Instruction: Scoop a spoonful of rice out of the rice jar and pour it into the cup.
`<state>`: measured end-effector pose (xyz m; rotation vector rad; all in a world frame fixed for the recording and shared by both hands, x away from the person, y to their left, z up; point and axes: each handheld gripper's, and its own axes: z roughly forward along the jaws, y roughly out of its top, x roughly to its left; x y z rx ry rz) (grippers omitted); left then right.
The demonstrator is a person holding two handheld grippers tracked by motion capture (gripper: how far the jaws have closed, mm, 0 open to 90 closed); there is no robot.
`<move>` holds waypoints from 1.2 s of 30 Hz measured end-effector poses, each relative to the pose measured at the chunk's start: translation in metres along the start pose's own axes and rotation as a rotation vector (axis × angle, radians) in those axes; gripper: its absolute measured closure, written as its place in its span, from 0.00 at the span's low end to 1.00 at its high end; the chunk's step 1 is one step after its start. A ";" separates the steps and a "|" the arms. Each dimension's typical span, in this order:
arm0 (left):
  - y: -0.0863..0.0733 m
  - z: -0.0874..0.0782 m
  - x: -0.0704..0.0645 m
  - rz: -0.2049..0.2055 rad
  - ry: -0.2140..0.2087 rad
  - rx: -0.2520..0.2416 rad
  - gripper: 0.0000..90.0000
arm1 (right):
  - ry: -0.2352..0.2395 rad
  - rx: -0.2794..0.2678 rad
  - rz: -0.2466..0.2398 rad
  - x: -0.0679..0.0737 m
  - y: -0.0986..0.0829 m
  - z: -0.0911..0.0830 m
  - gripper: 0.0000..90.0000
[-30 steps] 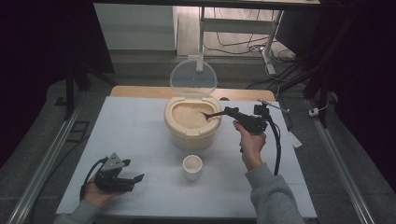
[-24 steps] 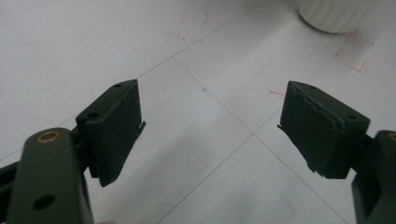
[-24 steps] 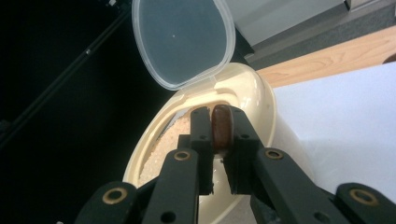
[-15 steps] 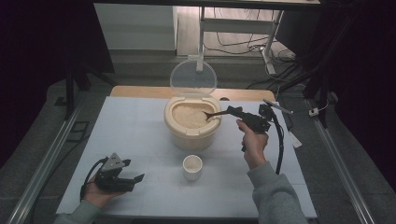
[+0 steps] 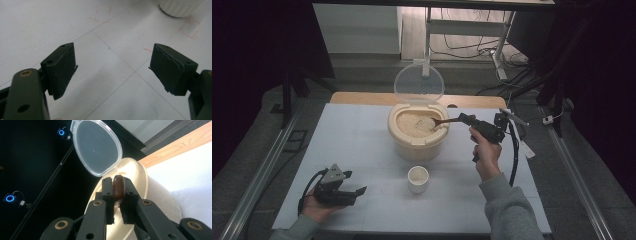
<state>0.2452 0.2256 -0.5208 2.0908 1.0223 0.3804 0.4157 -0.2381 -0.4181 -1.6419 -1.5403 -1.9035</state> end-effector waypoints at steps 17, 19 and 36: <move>0.000 0.001 -0.001 0.010 0.009 0.007 0.23 | 0.024 -0.014 0.020 0.000 0.002 -0.005 0.92; 0.000 0.000 -0.001 0.010 0.010 0.006 0.23 | 0.027 -0.018 0.020 0.000 0.002 -0.006 0.92; 0.000 0.000 -0.001 0.010 0.010 0.005 0.23 | 0.079 0.010 0.044 0.005 0.002 -0.014 0.92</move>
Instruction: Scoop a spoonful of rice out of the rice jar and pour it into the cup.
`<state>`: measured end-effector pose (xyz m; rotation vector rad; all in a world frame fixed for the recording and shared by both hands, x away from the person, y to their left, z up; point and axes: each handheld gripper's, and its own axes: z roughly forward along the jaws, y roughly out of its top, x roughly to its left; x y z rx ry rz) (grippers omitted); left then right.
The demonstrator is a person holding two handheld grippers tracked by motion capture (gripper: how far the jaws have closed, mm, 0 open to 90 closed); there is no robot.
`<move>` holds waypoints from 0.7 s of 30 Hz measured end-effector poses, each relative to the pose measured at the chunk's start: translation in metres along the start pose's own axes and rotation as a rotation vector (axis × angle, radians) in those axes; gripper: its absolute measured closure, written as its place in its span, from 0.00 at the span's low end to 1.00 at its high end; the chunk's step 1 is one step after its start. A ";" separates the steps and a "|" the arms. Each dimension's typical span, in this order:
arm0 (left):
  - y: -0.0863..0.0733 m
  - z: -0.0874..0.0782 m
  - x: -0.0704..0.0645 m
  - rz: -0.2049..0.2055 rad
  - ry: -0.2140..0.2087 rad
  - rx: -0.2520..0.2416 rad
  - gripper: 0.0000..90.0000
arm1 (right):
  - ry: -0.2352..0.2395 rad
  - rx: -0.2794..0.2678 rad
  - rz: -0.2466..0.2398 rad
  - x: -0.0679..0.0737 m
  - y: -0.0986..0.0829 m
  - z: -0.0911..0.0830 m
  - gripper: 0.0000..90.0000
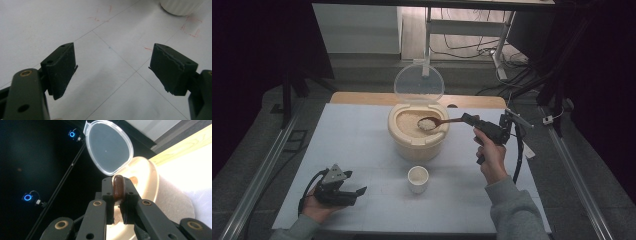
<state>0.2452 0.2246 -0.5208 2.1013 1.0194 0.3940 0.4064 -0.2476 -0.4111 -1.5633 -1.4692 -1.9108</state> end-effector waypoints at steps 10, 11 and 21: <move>0.000 0.000 0.000 0.001 0.000 0.000 0.23 | 0.035 0.045 0.030 0.003 -0.006 -0.011 0.92; 0.000 0.000 0.000 0.002 0.001 0.000 0.23 | 0.039 0.052 0.029 0.003 -0.007 -0.013 0.92; 0.001 0.001 -0.001 0.003 0.001 0.001 0.23 | 0.056 0.099 0.034 0.001 -0.017 -0.025 0.92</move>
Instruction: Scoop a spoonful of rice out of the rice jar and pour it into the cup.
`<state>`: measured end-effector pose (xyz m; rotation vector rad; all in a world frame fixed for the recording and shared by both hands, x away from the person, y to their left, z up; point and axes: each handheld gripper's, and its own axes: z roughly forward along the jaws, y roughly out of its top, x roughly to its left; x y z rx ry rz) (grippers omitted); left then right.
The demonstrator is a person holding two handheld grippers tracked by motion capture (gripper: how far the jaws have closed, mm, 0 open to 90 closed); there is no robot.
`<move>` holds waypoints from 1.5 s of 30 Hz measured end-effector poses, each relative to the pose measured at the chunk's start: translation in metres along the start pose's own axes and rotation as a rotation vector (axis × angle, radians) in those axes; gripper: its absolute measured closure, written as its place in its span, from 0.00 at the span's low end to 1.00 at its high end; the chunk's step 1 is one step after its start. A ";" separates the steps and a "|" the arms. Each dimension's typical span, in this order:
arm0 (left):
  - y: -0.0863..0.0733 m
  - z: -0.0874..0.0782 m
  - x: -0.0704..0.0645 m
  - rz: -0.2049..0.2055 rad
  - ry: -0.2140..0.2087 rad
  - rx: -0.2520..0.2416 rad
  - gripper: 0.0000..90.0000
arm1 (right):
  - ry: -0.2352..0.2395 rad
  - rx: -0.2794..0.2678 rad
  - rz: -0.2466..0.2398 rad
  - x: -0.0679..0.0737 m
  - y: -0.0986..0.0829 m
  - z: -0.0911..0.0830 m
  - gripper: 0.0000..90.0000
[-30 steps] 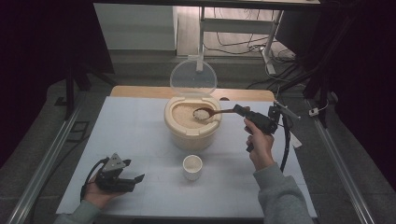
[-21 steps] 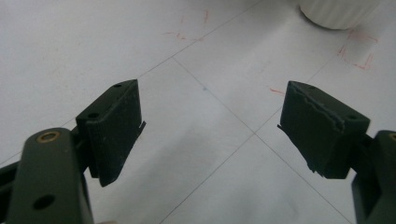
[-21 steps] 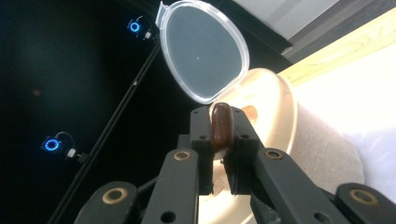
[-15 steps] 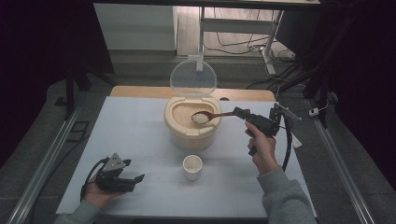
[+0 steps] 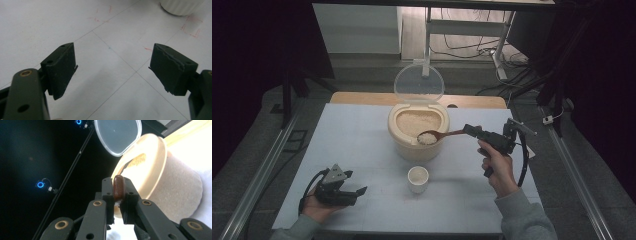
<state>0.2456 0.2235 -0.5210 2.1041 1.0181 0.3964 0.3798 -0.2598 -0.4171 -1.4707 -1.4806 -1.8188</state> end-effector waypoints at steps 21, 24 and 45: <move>0.000 0.000 0.000 0.004 0.002 0.004 0.23 | -0.045 0.130 -0.038 -0.013 -0.029 -0.001 0.92; 0.000 0.000 0.000 0.004 0.002 0.004 0.23 | -0.061 0.144 -0.053 -0.015 -0.031 0.001 0.92; 0.000 0.001 0.000 0.005 0.002 0.007 0.23 | -0.161 0.224 -0.265 0.002 -0.042 0.017 0.92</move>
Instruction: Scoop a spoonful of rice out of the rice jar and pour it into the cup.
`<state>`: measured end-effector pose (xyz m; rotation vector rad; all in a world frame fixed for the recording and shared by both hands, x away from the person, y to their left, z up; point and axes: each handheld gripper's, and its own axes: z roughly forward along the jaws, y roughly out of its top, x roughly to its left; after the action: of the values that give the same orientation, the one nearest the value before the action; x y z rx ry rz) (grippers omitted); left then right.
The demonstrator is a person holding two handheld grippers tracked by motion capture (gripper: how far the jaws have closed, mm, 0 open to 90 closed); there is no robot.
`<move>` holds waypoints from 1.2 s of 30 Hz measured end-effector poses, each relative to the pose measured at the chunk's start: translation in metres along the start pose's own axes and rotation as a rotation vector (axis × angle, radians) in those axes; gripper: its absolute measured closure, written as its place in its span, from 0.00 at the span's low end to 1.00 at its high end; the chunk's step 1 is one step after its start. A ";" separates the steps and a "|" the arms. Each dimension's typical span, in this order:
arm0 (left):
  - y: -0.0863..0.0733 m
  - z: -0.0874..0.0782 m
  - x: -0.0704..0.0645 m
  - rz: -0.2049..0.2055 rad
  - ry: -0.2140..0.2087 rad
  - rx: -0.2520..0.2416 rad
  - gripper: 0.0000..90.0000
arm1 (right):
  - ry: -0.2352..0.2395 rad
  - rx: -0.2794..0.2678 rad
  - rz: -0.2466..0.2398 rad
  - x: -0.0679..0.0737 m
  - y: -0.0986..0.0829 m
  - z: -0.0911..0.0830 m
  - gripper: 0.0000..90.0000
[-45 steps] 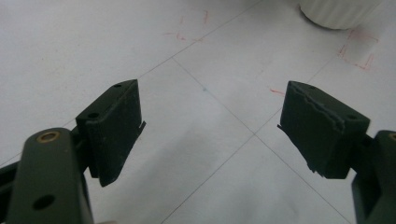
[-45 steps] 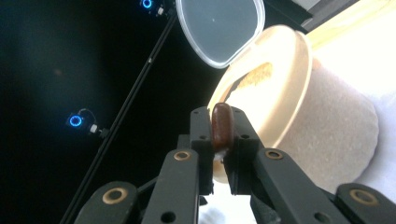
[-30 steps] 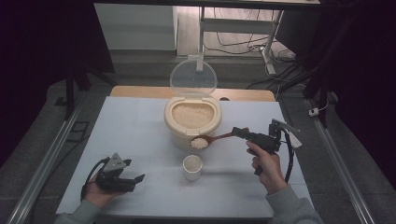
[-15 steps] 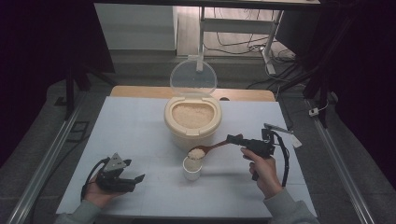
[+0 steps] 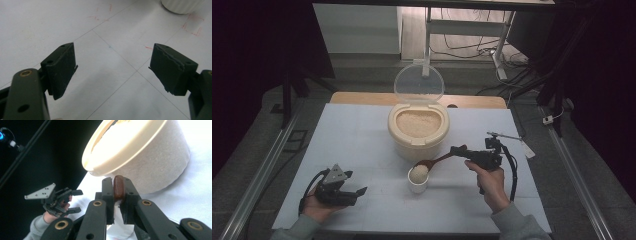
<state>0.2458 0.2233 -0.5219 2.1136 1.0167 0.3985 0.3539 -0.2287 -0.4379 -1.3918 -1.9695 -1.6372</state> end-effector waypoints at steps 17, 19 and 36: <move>0.000 0.000 0.000 0.000 0.002 -0.001 0.23 | -0.054 -0.024 -0.370 0.039 -0.005 -0.002 0.91; 0.000 0.000 0.000 0.000 0.002 -0.001 0.23 | -0.041 -0.033 -0.378 0.041 -0.005 -0.003 0.91; 0.000 -0.001 0.000 0.001 0.004 -0.003 0.23 | 0.006 -0.058 -0.297 0.030 -0.003 -0.015 0.91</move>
<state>0.2455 0.2242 -0.5213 2.1115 1.0175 0.4046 0.3304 -0.2265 -0.4142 -1.1532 -2.2294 -1.8305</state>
